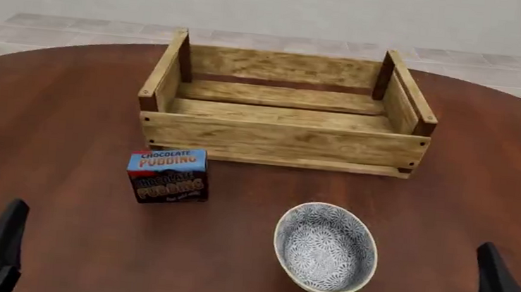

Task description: Pick up the salad dressing and put it in the tray.

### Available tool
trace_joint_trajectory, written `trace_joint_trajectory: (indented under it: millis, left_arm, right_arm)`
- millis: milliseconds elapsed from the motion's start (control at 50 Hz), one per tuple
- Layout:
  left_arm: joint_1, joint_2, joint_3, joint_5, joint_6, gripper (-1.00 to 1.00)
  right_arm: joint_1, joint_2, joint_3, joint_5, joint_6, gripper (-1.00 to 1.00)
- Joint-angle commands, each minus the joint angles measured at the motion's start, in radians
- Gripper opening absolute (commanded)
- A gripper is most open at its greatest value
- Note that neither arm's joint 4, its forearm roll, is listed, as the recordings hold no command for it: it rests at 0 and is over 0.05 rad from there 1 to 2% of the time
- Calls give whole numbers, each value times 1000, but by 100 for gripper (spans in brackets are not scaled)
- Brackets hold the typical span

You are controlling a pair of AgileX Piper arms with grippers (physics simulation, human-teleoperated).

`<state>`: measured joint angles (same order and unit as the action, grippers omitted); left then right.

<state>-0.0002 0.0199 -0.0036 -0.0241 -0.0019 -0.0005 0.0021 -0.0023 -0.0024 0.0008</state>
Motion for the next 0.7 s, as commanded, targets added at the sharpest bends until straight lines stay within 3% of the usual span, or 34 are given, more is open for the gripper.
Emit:
trace_joint_trajectory:
  millis: [20,220,380,700]
  left_arm:
    - [13,-14,1,33,5,100]
    - [15,-20,-6,49,18,100]
    - [38,-19,-57,131,50,100]
    - [30,-20,-270,342,107,100]
  right_arm:
    - [2,2,-2,2,-1,100]
    - [0,0,-1,5,2,100]
    - [-3,0,-1,5,4,100]
    - [-10,1,0,5,16,100]
